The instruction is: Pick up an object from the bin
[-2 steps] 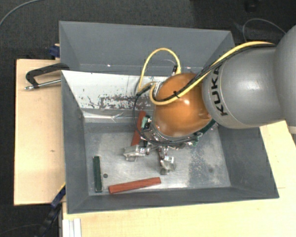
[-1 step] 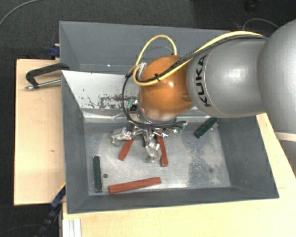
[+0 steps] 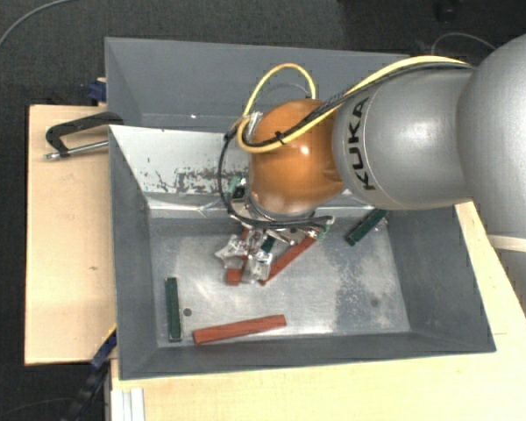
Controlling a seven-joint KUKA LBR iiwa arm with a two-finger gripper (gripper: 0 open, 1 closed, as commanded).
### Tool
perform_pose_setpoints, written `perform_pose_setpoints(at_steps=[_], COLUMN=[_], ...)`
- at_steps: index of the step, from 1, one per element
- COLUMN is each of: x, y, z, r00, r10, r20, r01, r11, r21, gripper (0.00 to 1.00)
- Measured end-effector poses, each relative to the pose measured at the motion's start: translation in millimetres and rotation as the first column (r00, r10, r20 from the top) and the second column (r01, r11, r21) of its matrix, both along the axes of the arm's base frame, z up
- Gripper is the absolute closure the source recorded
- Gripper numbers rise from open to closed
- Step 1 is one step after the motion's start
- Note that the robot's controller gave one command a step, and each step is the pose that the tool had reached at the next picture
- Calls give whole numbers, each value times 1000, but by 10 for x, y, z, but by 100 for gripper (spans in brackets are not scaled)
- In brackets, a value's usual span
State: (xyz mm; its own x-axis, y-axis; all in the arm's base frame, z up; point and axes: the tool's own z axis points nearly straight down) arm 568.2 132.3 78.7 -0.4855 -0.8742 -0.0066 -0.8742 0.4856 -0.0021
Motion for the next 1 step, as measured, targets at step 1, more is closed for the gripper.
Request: perform_pose_setpoints(at_steps=[1], x=[13], y=[207], z=[1307], r00=[999], r10=[36], r20=[10], r01=[-36], r11=[999], r21=[2], gripper=[100])
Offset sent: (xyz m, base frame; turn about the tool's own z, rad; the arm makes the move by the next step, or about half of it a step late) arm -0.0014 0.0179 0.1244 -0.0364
